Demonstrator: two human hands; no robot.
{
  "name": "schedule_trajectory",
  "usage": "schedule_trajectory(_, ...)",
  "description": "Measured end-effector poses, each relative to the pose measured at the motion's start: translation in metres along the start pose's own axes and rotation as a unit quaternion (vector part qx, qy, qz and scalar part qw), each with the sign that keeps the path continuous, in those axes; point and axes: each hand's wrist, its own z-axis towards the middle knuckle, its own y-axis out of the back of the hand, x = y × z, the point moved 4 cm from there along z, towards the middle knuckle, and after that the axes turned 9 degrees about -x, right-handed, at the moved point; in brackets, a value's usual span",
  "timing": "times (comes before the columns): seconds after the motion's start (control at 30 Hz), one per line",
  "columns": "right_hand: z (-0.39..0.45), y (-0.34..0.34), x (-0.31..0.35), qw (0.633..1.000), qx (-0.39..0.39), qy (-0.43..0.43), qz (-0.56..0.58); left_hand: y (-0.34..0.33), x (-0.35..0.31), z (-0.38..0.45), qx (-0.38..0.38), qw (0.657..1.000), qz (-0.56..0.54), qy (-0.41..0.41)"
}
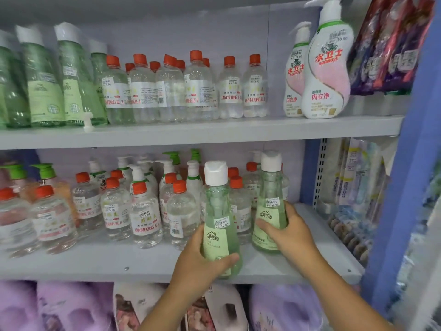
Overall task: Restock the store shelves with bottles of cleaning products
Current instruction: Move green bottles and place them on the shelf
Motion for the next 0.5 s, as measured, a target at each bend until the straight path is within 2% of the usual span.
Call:
schedule_trajectory(0.27,-0.068,0.031,0.023,0.996,0.061,0.003,0.064,-0.004,-0.022,-0.051,-0.070,0.996,-0.050,-0.005)
schedule_trajectory(0.5,-0.122,0.033,0.068,0.990,0.074,0.034,0.115,0.052,-0.061,-0.094,-0.109,0.990,-0.075,-0.053)
